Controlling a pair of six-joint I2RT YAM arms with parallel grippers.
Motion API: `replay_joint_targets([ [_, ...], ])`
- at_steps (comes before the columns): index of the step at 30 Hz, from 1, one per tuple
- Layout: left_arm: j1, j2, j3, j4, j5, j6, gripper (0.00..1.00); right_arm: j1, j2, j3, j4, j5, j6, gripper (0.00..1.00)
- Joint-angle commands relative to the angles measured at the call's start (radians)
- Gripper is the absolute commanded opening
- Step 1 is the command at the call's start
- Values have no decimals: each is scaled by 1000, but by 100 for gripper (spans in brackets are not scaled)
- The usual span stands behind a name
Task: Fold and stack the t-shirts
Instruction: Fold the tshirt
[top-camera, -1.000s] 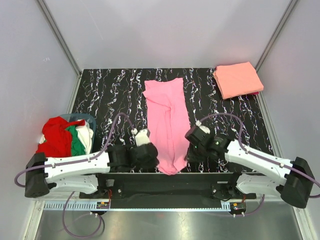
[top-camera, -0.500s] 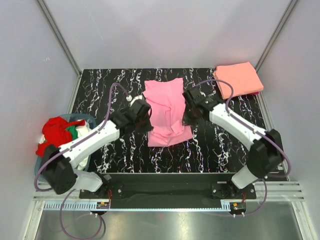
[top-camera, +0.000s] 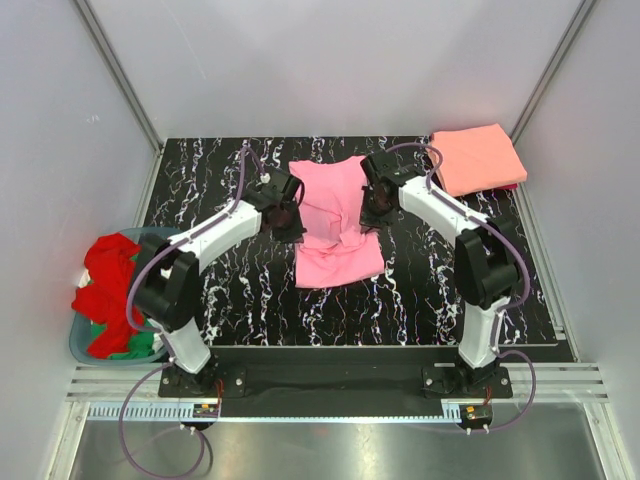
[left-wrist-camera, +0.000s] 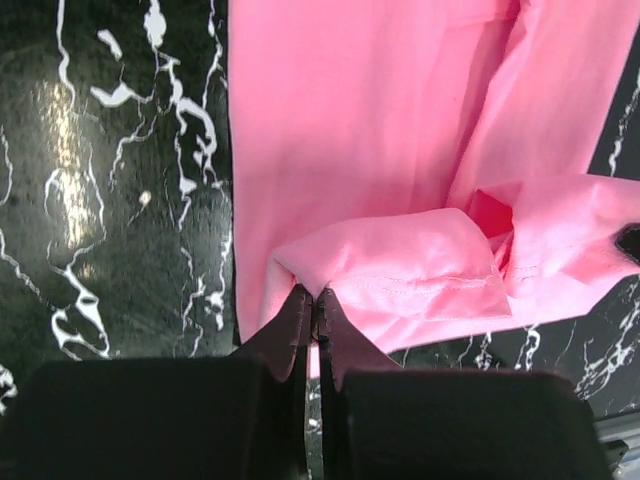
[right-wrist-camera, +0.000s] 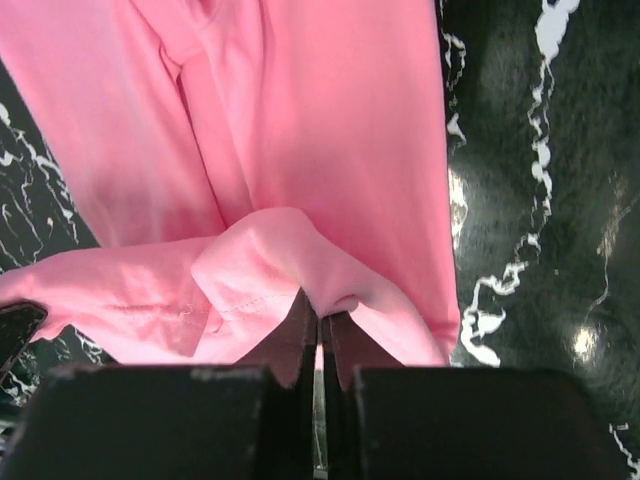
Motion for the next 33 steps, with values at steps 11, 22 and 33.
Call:
replay_joint_targets([
  [11,120,229,241,-40,72,68,49,-78,262,289,-67,-61,-64,46],
  [22,116,-26,166,-51,-1,193,58,-106,87,159,-54,-83,-41,68],
  [33,-42,-103,-184,193,37,156,36,51,-27,-147,133,-107,37,25],
])
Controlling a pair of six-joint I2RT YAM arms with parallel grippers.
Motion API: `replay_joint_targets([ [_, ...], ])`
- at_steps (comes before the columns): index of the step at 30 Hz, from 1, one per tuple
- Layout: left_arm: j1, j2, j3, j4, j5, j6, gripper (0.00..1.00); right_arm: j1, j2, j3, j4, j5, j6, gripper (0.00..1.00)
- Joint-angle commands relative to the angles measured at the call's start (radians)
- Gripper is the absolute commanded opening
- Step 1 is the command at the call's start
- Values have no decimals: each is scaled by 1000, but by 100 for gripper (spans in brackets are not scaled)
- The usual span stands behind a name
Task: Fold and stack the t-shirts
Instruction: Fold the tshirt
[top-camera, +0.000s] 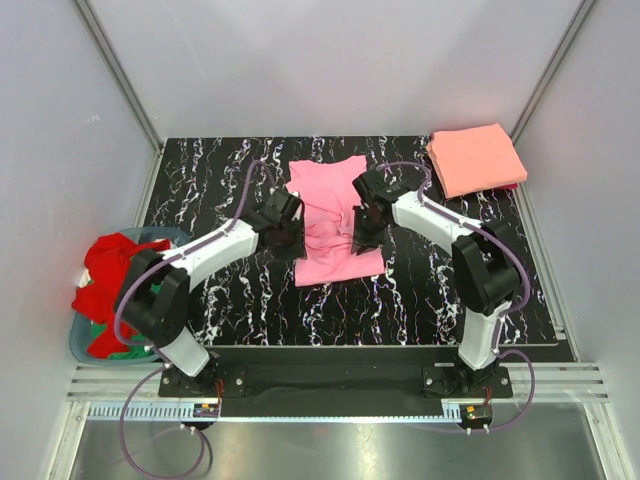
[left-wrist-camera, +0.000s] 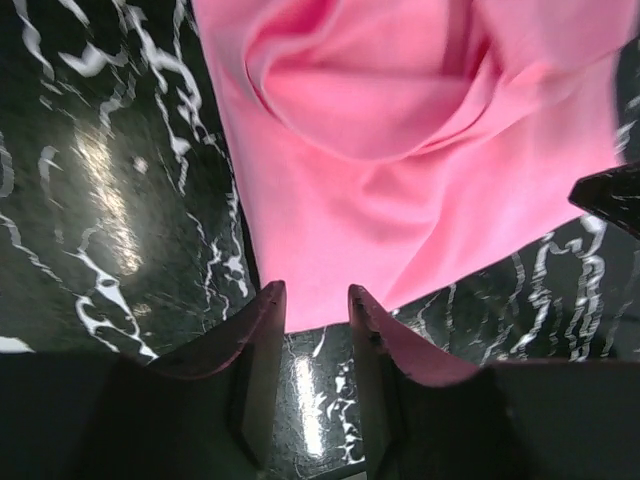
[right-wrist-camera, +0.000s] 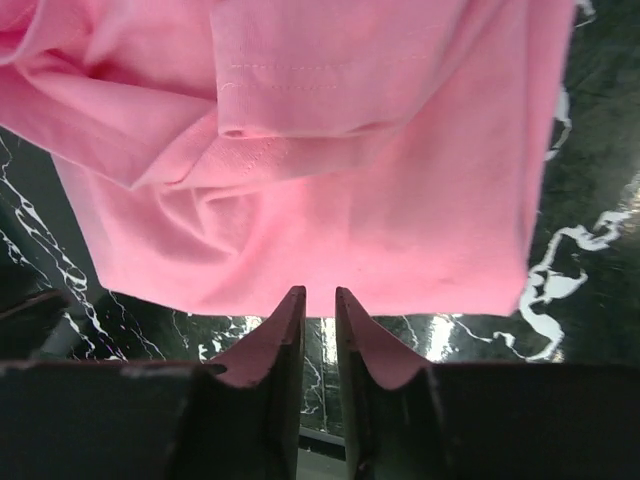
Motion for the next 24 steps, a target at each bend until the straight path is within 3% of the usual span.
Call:
replay_joint_targets([
  [1,-13,52,-13,112,20,-8,34,9,36,6,72,-17,28,24],
  [5,-18,114,25,115,15,-4,34,9,99,71,48,-11,7,23],
  [11,-15,273,206,51,-5,36,34,0,235,247,-30,28,-45,24],
  [15,29,423,434,-33,-23,73,35,-35,317,387,-78,35,-59,24],
  [18,92,530,629,-128,-78,101,36,-81,409,613,-139,37,-78,26],
  [22,170,635,884,-298,-75,102,38,-130,567,928,-323,25,-96,46],
  [23,177,637,918,-322,-84,105,39,-134,570,965,-340,21,-108,61],
  [24,177,602,932,-326,-107,110,41,-132,547,981,-348,26,-111,67],
])
